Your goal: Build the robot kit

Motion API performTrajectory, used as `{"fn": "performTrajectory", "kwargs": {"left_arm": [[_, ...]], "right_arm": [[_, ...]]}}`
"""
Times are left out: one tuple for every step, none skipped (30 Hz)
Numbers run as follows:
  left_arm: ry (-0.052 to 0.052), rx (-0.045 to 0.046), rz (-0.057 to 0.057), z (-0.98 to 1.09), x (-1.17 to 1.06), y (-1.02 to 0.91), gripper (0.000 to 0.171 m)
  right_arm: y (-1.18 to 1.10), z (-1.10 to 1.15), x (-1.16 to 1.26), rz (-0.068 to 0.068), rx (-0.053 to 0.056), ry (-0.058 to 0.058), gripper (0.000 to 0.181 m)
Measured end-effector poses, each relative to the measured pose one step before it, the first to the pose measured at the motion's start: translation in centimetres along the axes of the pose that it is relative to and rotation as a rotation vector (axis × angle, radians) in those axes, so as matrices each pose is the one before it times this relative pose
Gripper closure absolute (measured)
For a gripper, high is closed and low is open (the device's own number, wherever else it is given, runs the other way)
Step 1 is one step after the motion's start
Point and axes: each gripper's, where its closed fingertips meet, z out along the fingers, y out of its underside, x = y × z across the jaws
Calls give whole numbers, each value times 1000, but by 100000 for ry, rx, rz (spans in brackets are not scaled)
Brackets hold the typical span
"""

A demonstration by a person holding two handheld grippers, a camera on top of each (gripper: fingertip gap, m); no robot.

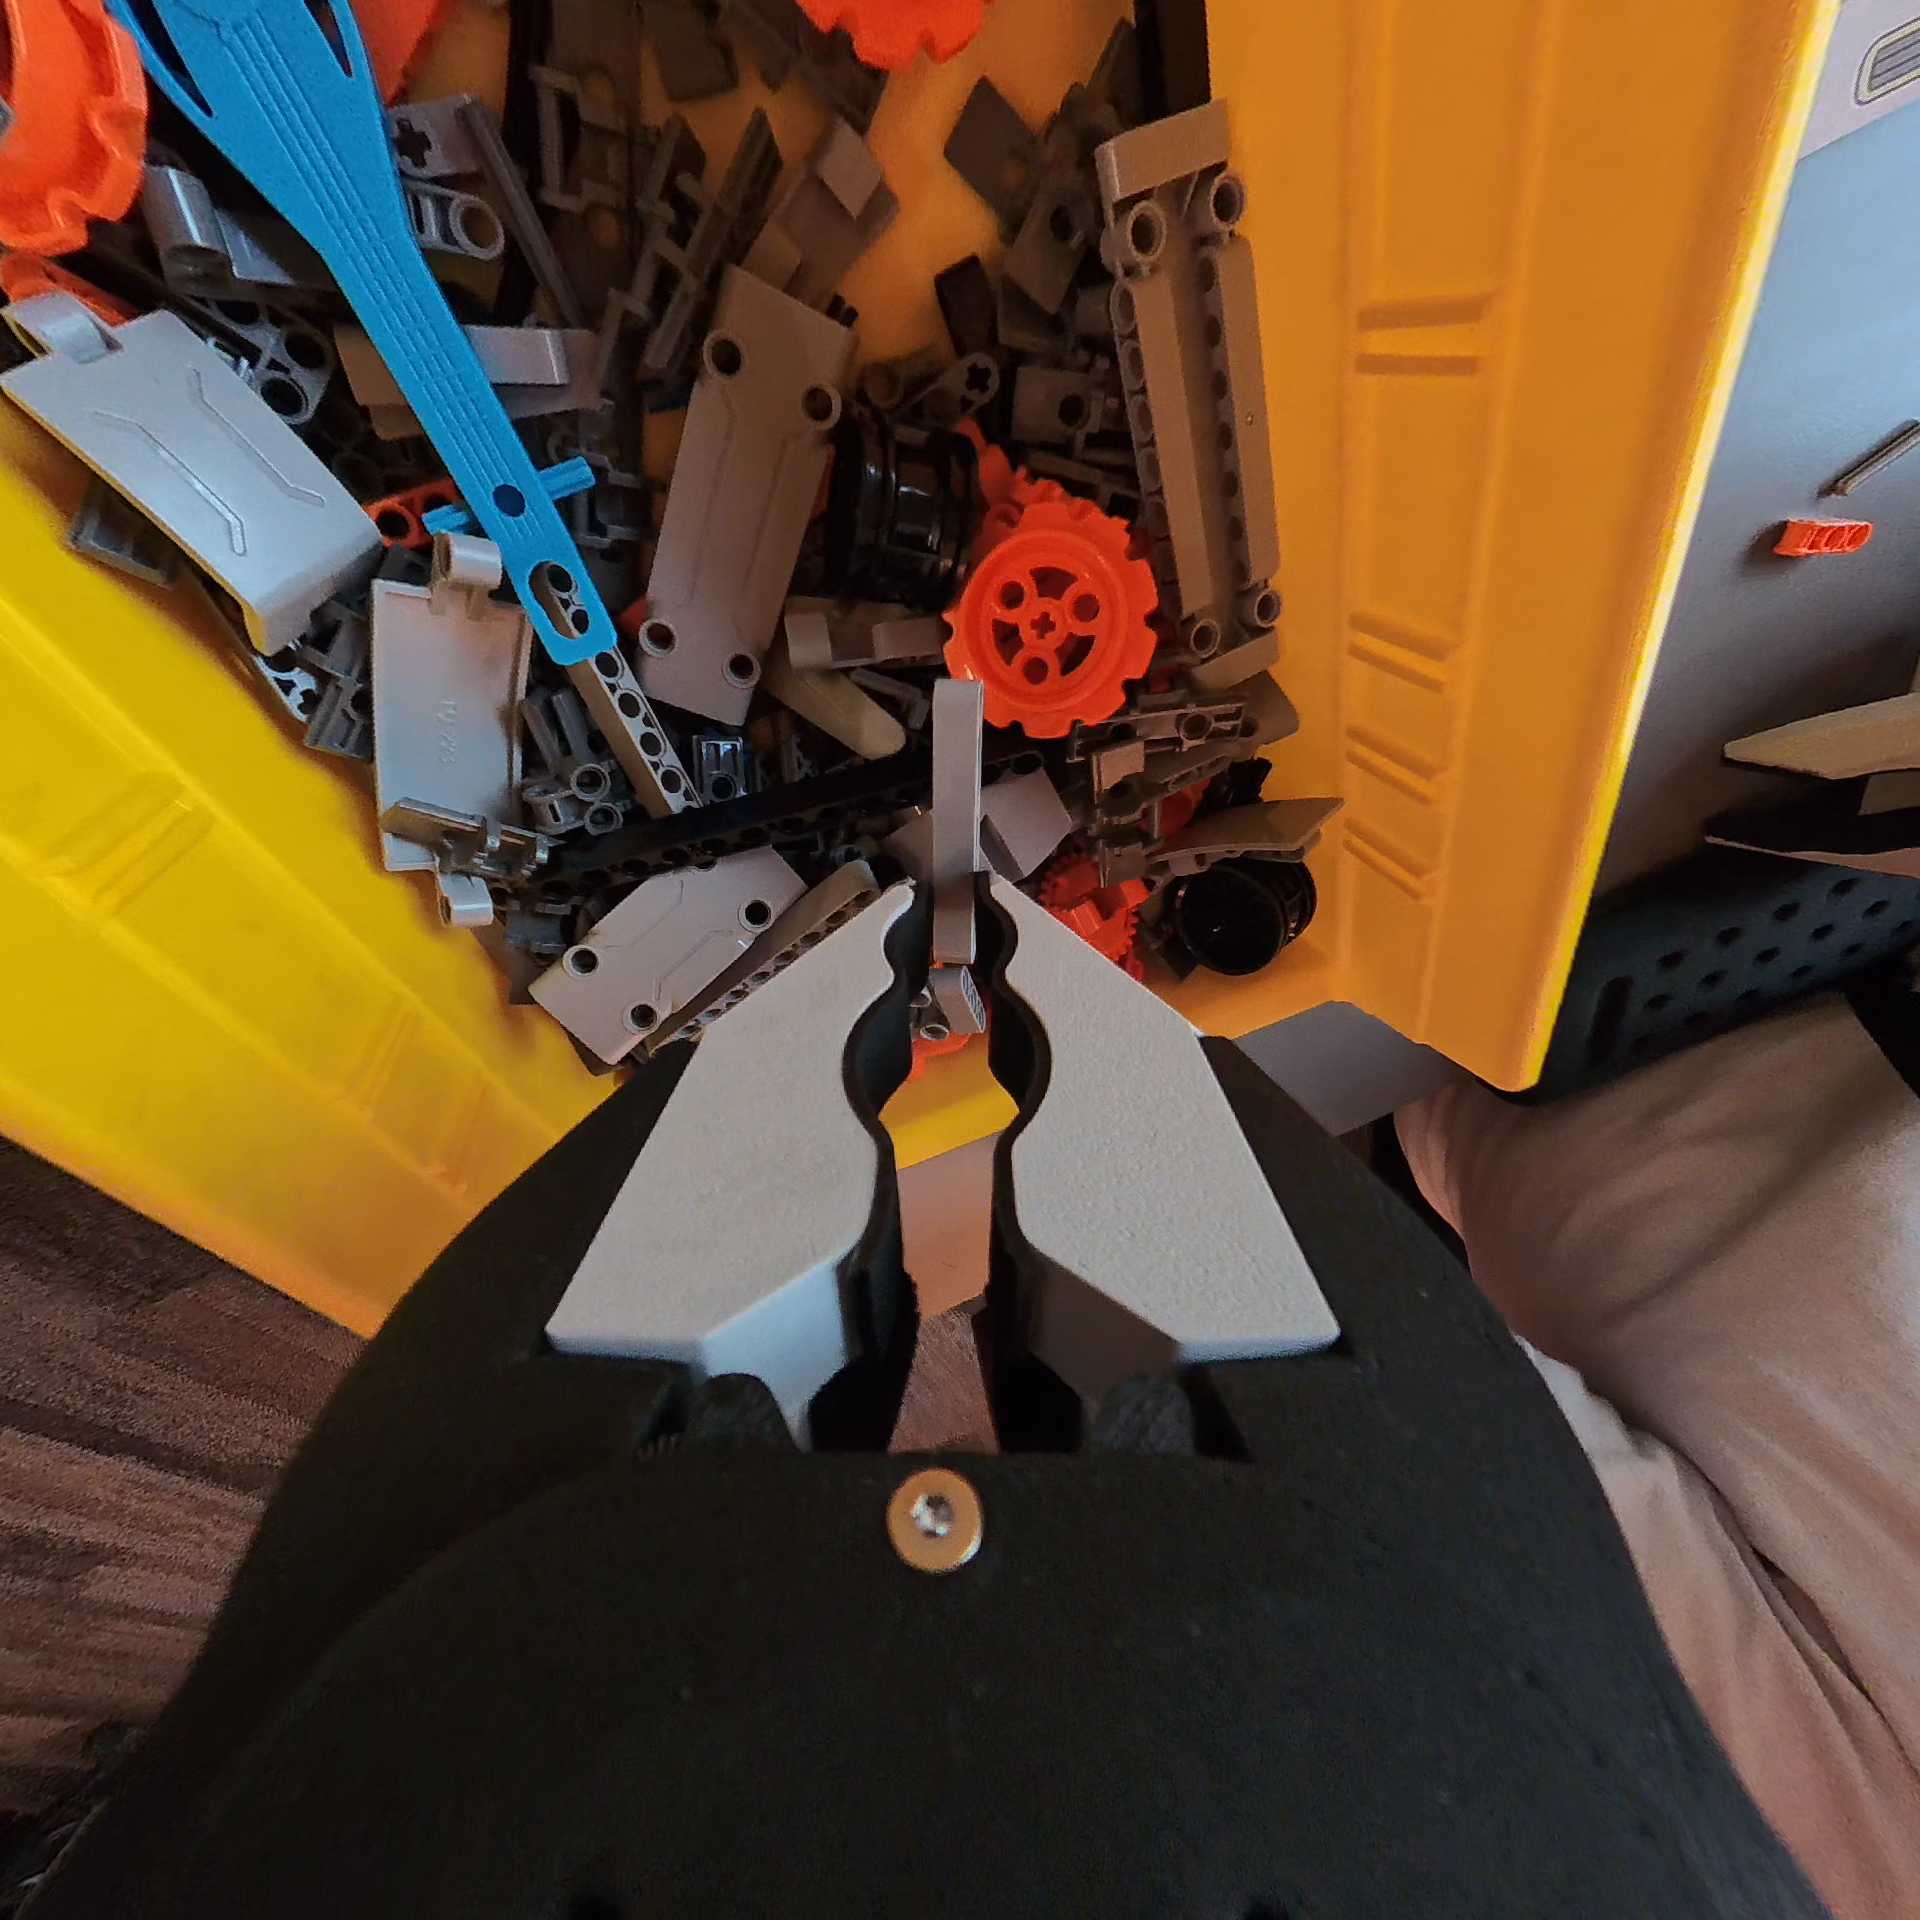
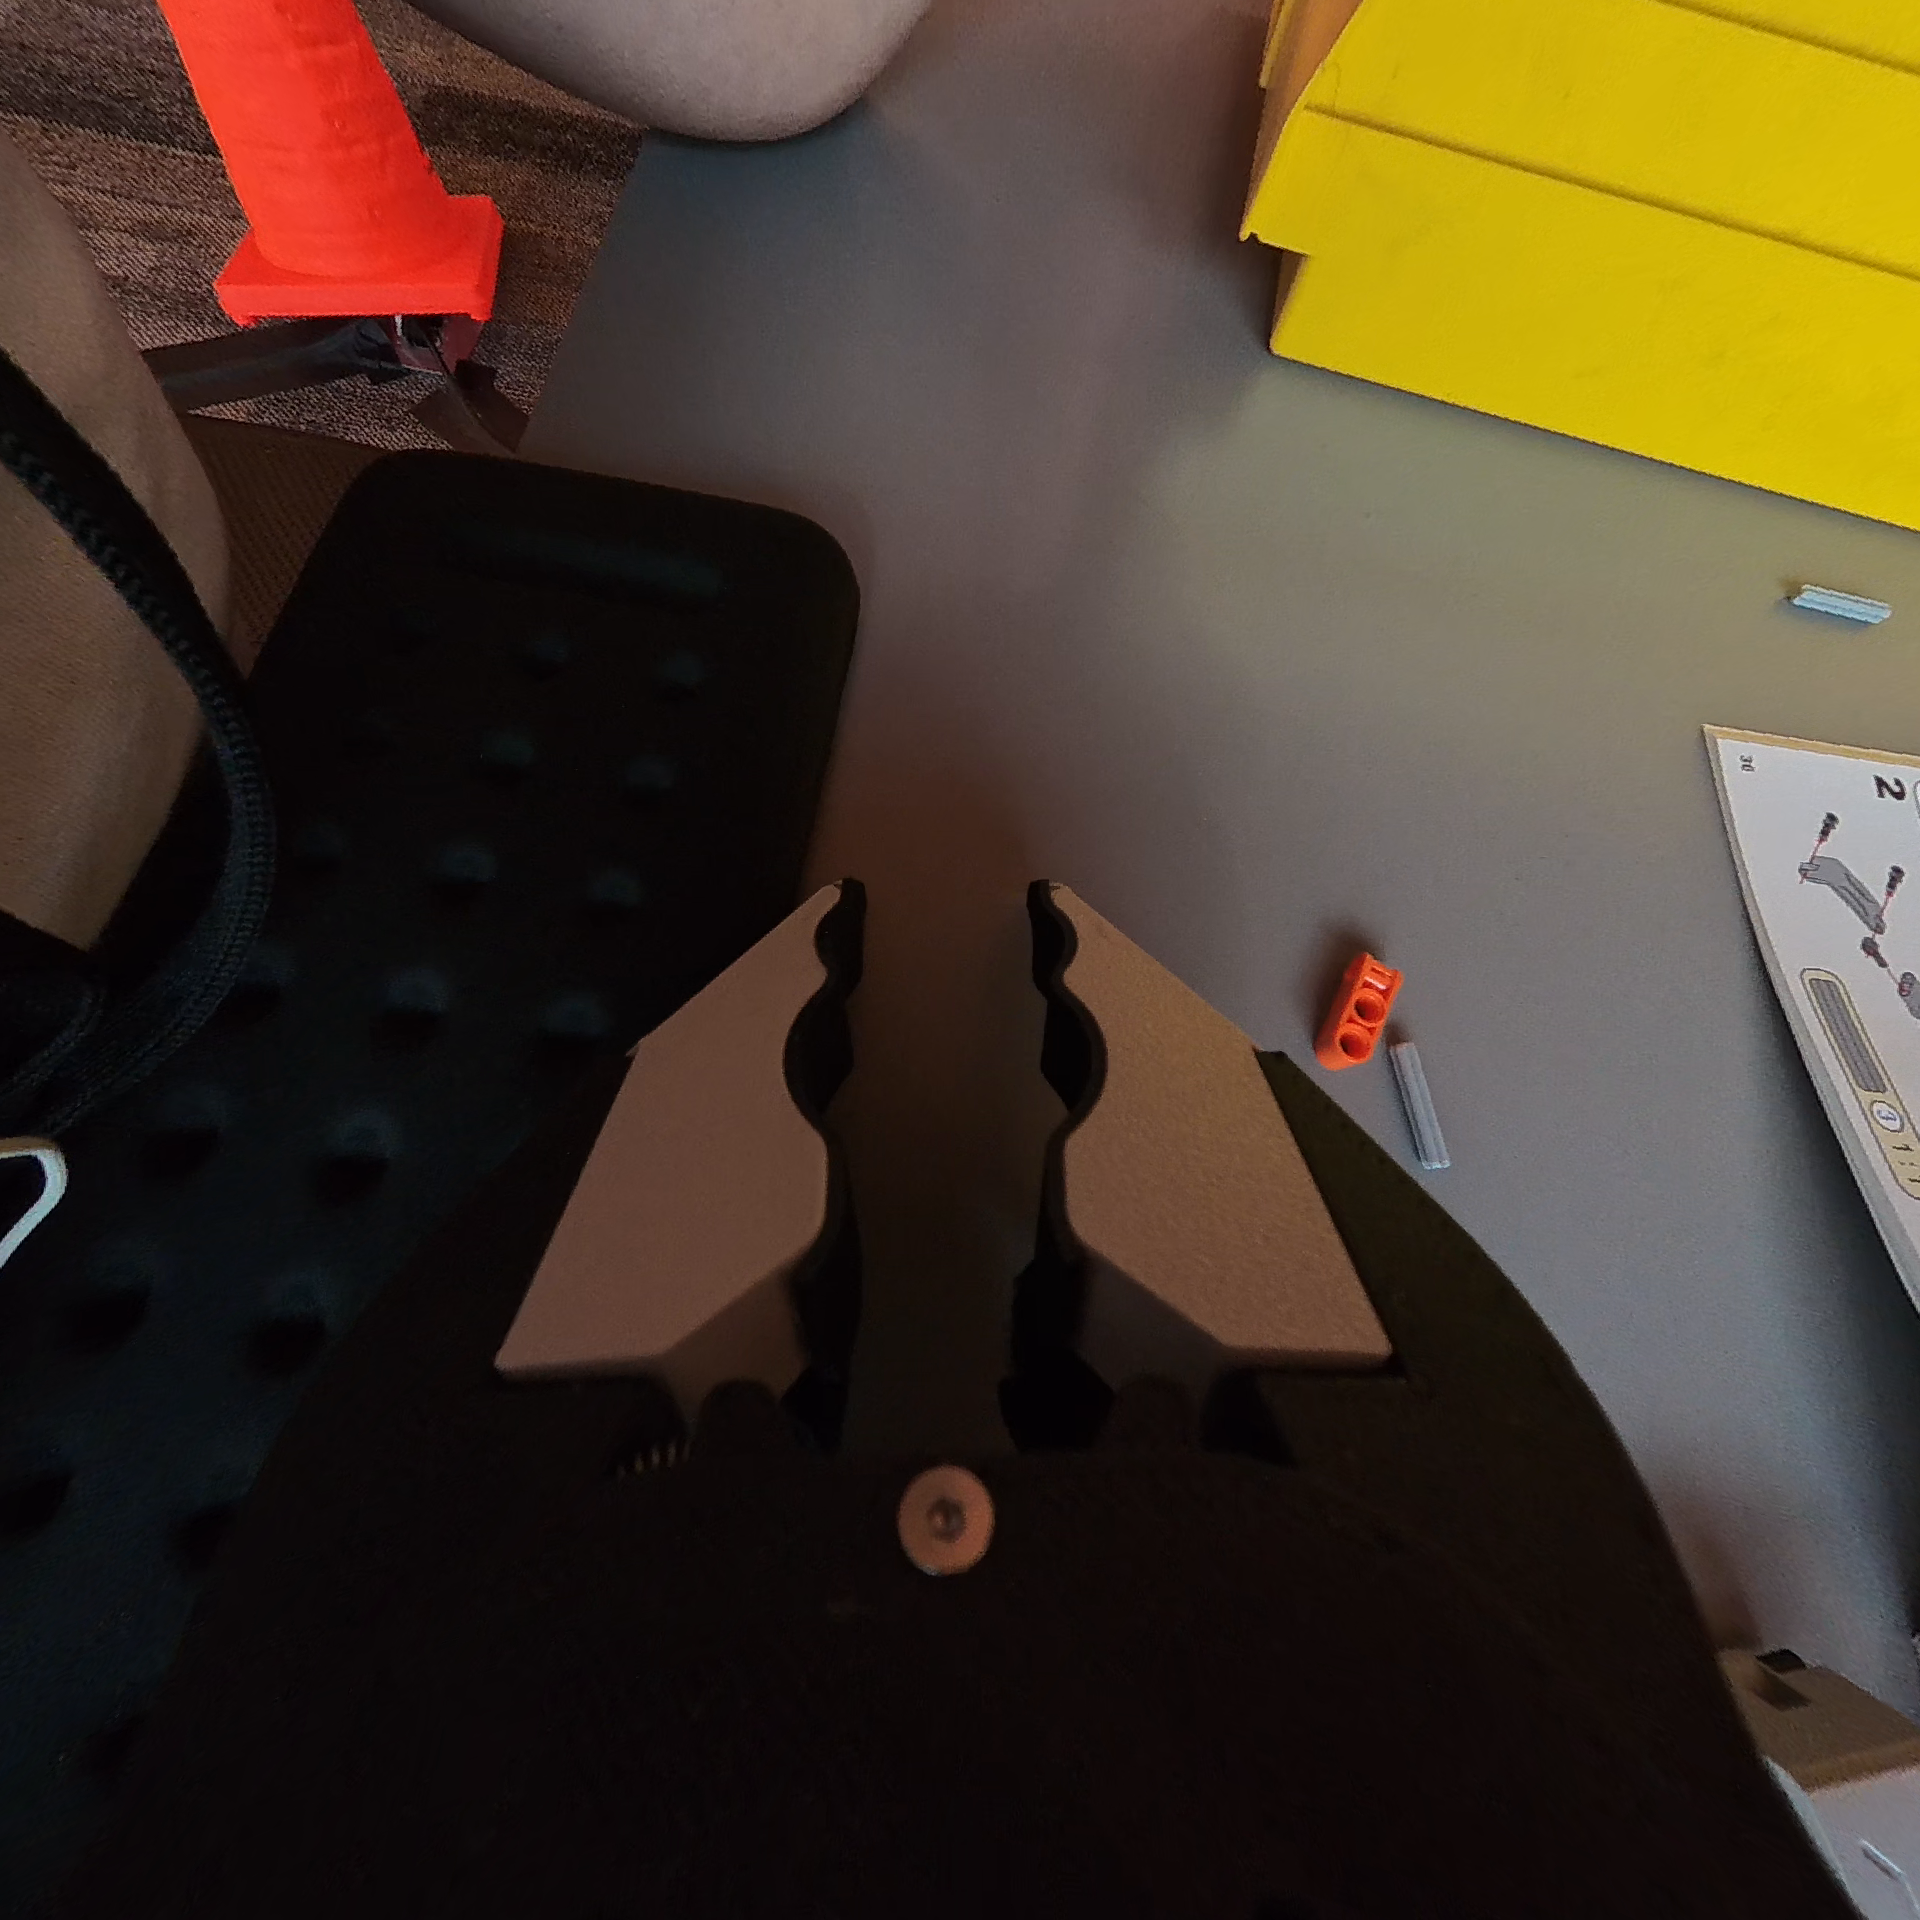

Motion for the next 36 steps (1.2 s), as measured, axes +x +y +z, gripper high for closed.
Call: {"fn": "performTrajectory", "kwargs": {"left_arm": [[217,-554,-208,87,-36,104,165],[126,-741,-316,88,-68,128,165],[105,-742,-381,94,-86,134,165],[181,-603,-459,80,-88,115,165],[253,-400,-517,53,-73,93,165],[228,-210,-493,34,-89,77,165],[119,-190,-486,34,-124,105,166],[-257,-249,-751,18,-225,155,165],[-435,-211,-1243,-2,-322,176,165],[226,267,-1676,-38,-286,110,165],[684,834,-2029,-75,-251,25,166],[-570,813,-2304,-121,-454,22,166],[-1990,277,-2458,-106,-662,124,166],[-1112,-75,-2296,-42,-498,178,170],[775,163,-1794,-17,-187,105,171],[822,257,-1392,-11,-127,51,171],[407,556,-1111,-8,-103,-51,171],[-137,609,-756,12,-95,-111,166],[-291,384,-295,14,-38,-131,161],[-278,634,11,-37,42,-230,150],[-1133,1151,300,-80,-3,-356,137],[-1447,1471,975,-143,13,-439,131],[-392,1877,1865,-158,248,-506,129],[856,2121,2809,-143,510,-595,127],[1047,2278,3801,-137,603,-713,123],[1196,2761,4922,-76,649,-888,121],[1862,2783,6095,23,739,-980,121],[2144,2356,6691,180,744,-947,119],[2243,1092,6150,328,690,-705,119],[1788,-547,5216,432,546,-391,118],[131,-1342,4555,461,228,-180,118],[-1114,-1783,3808,461,-42,-13,118],[-936,-2501,2850,465,-82,182,115],[-580,-2953,1796,489,-115,335,108],[-521,-3042,684,483,-171,381,101],[-813,-3012,-226,435,-270,373,96]], "right_arm": [[1,0,-4,-25,-7,-43,149],[0,-1,-12,-13,-7,-25,149],[6,-8,1,-23,0,4,149],[-2,0,-9,-9,3,0,149],[1,0,5,24,1,-20,149],[-5,8,1,50,-1,-40,149],[3,-1,0,59,-11,-38,149],[7,-8,-6,28,-8,-22,149],[1,-1,2,-28,-8,-1,149],[8,-10,-15,-89,-33,-5,149],[17,-18,-8,-111,-40,-30,149],[2,-6,-10,-53,21,-20,149],[1,1,3,96,10,-74,149],[-4,9,6,201,17,-149,149],[15,6,6,254,-9,-176,149],[-3,8,2,187,0,-111,149],[-4,8,14,151,7,-43,149],[2,21,15,213,-12,-72,149],[-4,14,17,275,-18,-105,149],[2,20,15,241,-19,-61,148],[-2,7,10,137,-16,-8,148],[-6,8,11,43,3,24,148],[-7,8,8,11,4,56,148],[0,0,8,-18,3,50,148],[-8,8,12,-40,11,58,148],[-9,9,-2,-30,13,35,148],[-5,8,6,38,-2,-17,149],[6,-1,7,143,-19,-93,149],[-2,7,3,164,-11,-111,149],[2,0,1,57,-6,-37,149],[3,-7,-3,-98,10,74,149],[-7,2,0,-167,25,127,149],[0,-6,2,-132,26,93,149],[-10,-6,-4,-39,11,17,149],[7,-8,5,18,-1,-24,149],[-2,1,-7,19,13,-43,149]]}}
